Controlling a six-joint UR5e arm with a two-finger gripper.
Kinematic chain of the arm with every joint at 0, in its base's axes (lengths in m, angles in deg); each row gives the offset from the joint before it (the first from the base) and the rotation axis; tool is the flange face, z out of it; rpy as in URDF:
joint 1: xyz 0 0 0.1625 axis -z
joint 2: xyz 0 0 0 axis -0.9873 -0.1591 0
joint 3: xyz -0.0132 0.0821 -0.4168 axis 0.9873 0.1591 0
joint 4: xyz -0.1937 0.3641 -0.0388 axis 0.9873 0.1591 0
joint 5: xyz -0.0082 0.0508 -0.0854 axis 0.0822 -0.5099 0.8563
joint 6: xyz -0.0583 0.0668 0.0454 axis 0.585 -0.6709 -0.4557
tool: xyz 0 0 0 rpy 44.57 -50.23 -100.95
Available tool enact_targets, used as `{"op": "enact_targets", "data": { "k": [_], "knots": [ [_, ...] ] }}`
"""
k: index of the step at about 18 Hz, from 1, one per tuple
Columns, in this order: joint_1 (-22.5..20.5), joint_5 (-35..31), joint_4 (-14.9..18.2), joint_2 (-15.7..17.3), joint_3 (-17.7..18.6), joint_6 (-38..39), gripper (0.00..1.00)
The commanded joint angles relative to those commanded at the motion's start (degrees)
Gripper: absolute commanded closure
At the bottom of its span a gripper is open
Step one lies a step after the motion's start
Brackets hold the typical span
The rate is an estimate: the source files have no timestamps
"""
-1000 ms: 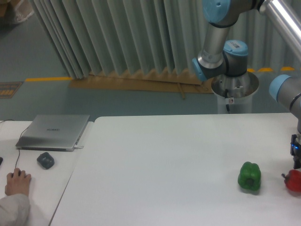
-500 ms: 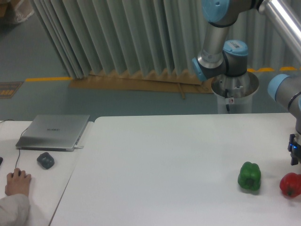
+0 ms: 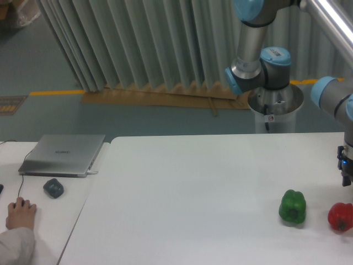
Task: Place the red pepper on the table
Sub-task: 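Lift the open gripper up away from the red pepper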
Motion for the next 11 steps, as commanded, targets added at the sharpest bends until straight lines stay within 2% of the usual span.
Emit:
{"op": "enact_targets", "data": {
  "k": [3, 11],
  "knots": [
    [-0.3, 0.4, 2.5, 2.3, 1.0, -0.1, 0.0],
    [0.9, 2.6, 4.2, 5.8, 3.3, 0.0, 0.0]
  ]
}}
